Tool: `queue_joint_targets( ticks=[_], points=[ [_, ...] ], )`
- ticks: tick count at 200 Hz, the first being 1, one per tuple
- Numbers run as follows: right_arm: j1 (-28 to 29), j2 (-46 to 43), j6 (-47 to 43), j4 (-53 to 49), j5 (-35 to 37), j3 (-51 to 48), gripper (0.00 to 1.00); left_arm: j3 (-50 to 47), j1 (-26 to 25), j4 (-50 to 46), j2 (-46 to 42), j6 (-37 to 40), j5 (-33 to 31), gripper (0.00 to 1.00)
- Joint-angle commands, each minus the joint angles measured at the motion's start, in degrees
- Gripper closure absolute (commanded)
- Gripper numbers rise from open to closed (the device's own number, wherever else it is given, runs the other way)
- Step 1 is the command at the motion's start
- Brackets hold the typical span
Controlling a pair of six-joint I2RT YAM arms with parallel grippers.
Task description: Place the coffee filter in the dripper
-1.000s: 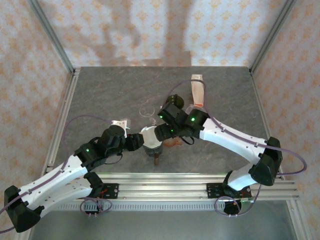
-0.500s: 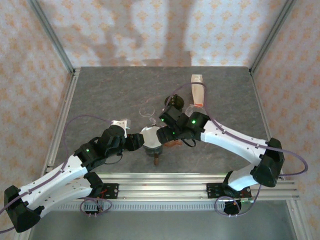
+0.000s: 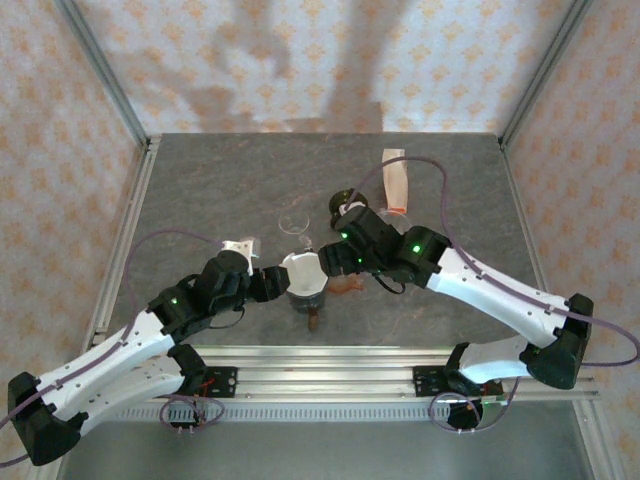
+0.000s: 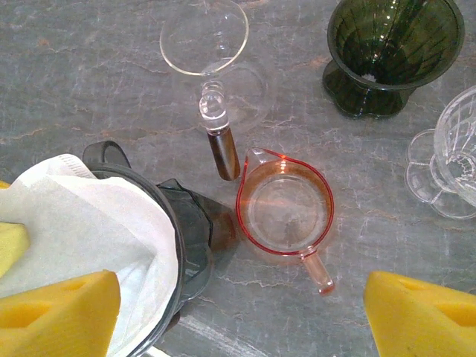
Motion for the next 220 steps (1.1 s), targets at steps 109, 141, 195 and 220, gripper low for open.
queue_joint_targets(
  ticks=[109,141,195,220],
  points=[
    [-0.2,-3.8,1.1,1.5,4.0,-2.1,0.15,3.7,0.4,-2.4,-5.2,0.3,-2.4,0.29],
    [-0.1,-5.4,2.2,1.7,5.1,-3.9,0.15,4.9,0.4,-4.8,-8.6,1.0,-4.1,0.26],
    [-0.2,-9.9,5.4,7.0,6.3,-14.2,0.18,-2.8,0.4,-4.9,-18.4,-2.3,-9.5,0.21],
    [-0.2,-12.7,5.6,11.4,2.7,-20.6,0.21,-6.6,0.4,-6.1,-21.6,-4.4,-10.7,0.21]
  ],
)
